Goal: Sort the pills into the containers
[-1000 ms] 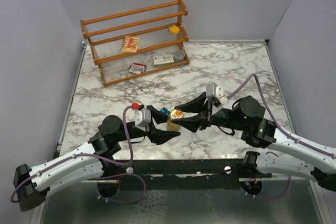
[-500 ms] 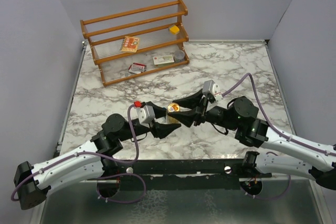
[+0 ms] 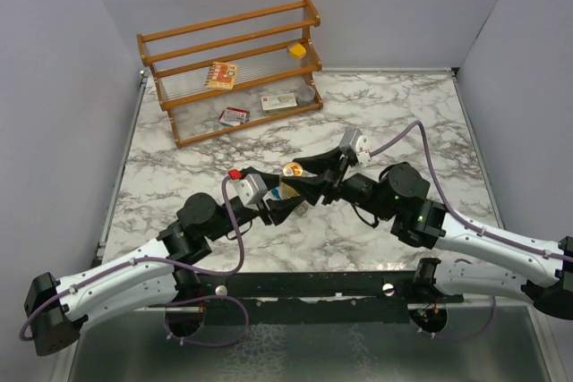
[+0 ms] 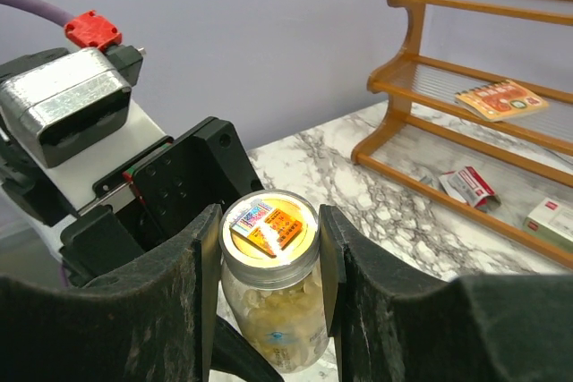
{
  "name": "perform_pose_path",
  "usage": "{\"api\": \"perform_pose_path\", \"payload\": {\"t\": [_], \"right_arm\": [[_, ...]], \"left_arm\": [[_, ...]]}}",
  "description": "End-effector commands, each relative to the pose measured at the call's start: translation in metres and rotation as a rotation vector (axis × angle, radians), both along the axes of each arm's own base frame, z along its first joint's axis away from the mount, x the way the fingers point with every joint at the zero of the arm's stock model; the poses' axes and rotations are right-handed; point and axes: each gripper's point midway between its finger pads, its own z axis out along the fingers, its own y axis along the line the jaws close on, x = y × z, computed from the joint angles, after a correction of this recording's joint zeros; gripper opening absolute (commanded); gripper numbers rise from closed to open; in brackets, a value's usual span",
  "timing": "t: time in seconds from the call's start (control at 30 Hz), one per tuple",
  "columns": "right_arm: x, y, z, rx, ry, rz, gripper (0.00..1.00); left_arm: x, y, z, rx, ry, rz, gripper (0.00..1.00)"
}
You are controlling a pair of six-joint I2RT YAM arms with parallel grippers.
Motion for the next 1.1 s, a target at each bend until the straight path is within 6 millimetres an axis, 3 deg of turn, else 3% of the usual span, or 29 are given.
{"api": "perform_pose_path", "payload": {"t": [0.0, 0.73, 1.03, 1.07], "right_arm": [[0.004, 0.003, -0.076, -0.228, 0.119, -0.032, 0.02], [0.06, -0.007, -0.107, -0.332, 0.142, -0.374, 0.02], [0.058, -0.011, -0.093, -0.3, 0.145, -0.398, 0.02], [0.057, -0.011, -0.09, -0.29, 0.145, -0.394, 0.13]], "left_arm": [[0.02, 0.027, 0.099, -0.293, -0.158, 0.164, 0.0], [0.056, 0.013, 0.1, -0.296, -0.161, 0.384, 0.0], [0.054, -0.004, 0.085, -0.238, -0.167, 0.422, 0.0], [0.054, -0.003, 0.084, -0.241, -0.164, 0.422, 0.0]]}}
